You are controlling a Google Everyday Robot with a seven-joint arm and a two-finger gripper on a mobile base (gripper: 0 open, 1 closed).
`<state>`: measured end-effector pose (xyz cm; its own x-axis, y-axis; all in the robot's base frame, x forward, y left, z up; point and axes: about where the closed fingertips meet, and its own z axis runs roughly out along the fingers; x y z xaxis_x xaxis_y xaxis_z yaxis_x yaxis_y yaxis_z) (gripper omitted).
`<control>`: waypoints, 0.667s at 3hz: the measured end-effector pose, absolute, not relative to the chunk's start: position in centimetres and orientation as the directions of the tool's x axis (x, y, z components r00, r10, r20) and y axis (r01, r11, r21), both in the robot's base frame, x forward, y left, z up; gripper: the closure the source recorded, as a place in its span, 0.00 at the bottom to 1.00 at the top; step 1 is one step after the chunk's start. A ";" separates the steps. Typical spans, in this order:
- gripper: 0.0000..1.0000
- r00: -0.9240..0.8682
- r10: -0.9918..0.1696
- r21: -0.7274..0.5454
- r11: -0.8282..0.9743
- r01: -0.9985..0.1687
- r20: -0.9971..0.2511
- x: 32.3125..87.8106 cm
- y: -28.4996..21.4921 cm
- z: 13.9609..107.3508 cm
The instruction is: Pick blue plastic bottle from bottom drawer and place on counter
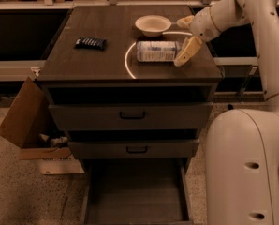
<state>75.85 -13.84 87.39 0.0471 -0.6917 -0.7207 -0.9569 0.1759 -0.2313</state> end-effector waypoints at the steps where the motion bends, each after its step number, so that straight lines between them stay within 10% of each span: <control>1: 0.00 0.041 -0.732 -0.271 0.199 -0.942 -0.680 75.5 -16.2 89.1; 2: 0.00 0.046 -0.789 -0.341 0.211 -0.916 -0.613 74.5 -19.2 92.4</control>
Offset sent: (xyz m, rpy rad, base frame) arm -0.0270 -0.1036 0.1097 -0.2578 -0.1612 -0.1327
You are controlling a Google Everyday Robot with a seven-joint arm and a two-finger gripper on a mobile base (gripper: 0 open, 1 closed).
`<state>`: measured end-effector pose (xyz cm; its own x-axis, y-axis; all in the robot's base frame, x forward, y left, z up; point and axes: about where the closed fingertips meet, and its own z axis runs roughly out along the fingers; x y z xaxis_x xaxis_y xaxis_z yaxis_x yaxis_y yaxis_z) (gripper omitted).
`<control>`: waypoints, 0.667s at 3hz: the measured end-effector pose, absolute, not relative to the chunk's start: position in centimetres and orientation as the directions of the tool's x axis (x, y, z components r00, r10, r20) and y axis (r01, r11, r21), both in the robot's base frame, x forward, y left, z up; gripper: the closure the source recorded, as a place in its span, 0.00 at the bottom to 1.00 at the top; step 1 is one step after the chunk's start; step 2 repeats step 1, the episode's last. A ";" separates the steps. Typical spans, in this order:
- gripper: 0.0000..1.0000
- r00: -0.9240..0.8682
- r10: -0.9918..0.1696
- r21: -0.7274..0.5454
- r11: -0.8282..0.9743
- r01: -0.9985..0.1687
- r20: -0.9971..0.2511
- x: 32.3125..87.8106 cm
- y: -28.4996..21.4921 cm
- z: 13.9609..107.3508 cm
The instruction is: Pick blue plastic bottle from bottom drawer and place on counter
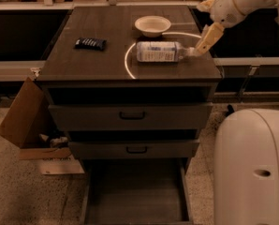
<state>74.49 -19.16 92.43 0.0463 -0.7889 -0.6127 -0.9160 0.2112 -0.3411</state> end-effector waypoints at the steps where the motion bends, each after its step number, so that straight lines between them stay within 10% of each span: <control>1: 0.00 0.039 -0.830 -0.392 0.221 -0.893 -0.557 73.2 -21.4 95.4; 2: 0.00 0.039 -0.830 -0.392 0.221 -0.893 -0.557 73.2 -21.4 95.4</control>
Offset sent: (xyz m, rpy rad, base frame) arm 0.0000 0.0000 0.0000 0.0000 0.0000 0.0000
